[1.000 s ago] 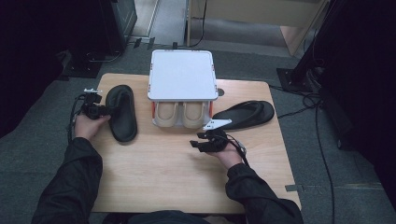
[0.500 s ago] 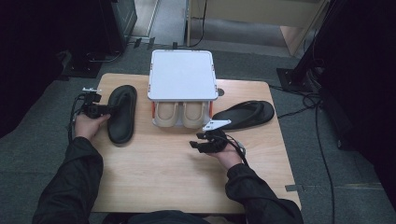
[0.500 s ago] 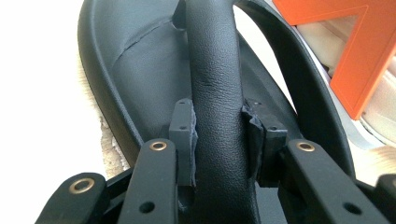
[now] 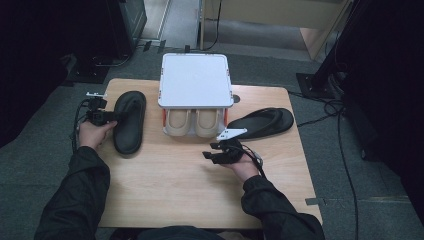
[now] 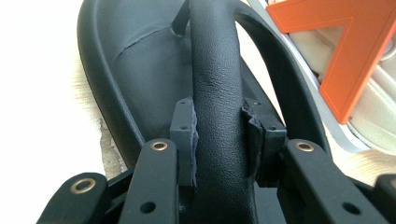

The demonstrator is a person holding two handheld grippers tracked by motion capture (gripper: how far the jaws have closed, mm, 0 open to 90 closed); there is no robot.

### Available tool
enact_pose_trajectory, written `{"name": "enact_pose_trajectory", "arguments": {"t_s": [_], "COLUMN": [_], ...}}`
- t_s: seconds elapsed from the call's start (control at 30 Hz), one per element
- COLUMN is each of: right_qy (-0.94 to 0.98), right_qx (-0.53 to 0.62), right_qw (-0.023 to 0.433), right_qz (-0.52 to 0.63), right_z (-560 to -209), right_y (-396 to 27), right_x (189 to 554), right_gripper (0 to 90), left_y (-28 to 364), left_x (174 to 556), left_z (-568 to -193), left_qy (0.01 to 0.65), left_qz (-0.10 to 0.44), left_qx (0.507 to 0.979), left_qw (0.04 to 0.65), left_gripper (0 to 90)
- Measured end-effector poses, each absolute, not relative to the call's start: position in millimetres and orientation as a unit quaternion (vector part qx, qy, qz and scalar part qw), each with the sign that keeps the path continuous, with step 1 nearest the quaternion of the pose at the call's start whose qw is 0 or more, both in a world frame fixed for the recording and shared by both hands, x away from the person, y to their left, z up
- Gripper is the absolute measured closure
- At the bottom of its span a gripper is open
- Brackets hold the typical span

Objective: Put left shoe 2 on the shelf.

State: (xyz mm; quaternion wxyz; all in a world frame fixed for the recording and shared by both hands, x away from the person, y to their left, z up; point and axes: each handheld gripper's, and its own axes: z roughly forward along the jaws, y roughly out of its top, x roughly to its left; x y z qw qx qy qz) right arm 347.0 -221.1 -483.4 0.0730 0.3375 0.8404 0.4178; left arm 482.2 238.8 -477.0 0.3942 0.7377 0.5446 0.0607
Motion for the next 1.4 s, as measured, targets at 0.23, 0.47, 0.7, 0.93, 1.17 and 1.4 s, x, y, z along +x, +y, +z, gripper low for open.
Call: {"name": "enact_pose_trajectory", "arguments": {"t_s": [0.23,0.47,0.7,0.93,1.17,1.4], "right_qy": [0.841,0.842,0.839,0.842,0.840,0.840], "right_qx": [0.335,0.331,0.330,0.323,0.325,0.325], "right_qw": [0.072,0.070,0.071,0.067,0.065,0.064], "right_qz": [0.419,0.420,0.426,0.426,0.430,0.430], "right_z": [-483,-483,-481,-481,-480,-479], "right_y": [-220,-218,-217,-213,-215,-215], "right_x": [348,350,351,350,350,350], "right_gripper": [49.4,49.4,49.4,49.4,49.4,49.4], "left_y": [239,238,237,234,223,213], "left_x": [479,476,479,486,495,503], "left_z": [-470,-463,-449,-425,-399,-374], "left_qy": [0.547,0.545,0.549,0.548,0.538,0.537], "left_qz": [0.058,0.062,0.056,0.055,0.065,0.067], "left_qx": [0.735,0.734,0.727,0.721,0.736,0.736], "left_qw": [0.397,0.400,0.409,0.420,0.406,0.407], "left_gripper": [68.2,68.2,68.2,68.2,68.2,68.2]}}
